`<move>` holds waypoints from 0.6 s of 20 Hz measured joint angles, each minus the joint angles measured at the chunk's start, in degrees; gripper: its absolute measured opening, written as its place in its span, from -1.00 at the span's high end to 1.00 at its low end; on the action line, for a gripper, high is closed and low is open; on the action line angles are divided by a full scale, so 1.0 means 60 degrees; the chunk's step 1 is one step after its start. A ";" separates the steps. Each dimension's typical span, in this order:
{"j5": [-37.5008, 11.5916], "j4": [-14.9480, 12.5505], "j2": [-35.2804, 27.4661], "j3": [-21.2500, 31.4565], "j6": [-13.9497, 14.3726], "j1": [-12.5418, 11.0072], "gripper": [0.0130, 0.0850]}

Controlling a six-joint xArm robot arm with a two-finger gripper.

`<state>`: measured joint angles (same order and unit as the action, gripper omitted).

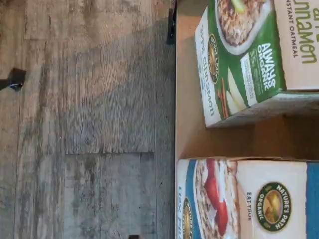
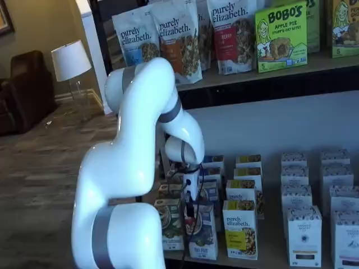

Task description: Pick up the blue and white box that is on the bottom shelf, the second box from the left

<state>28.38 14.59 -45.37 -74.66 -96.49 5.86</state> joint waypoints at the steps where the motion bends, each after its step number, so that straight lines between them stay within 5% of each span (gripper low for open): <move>1: 0.0152 -0.0166 -0.0022 -0.0086 0.0145 -0.0003 -1.00; 2: 0.0714 -0.0766 -0.0124 -0.0474 0.0668 -0.0027 -1.00; 4: 0.1176 -0.1211 -0.0251 -0.0874 0.1064 -0.0042 -1.00; 12: 0.1501 -0.1285 -0.0570 -0.1587 0.1163 -0.0042 -1.00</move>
<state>37.39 6.88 -48.79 -84.18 -89.51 5.61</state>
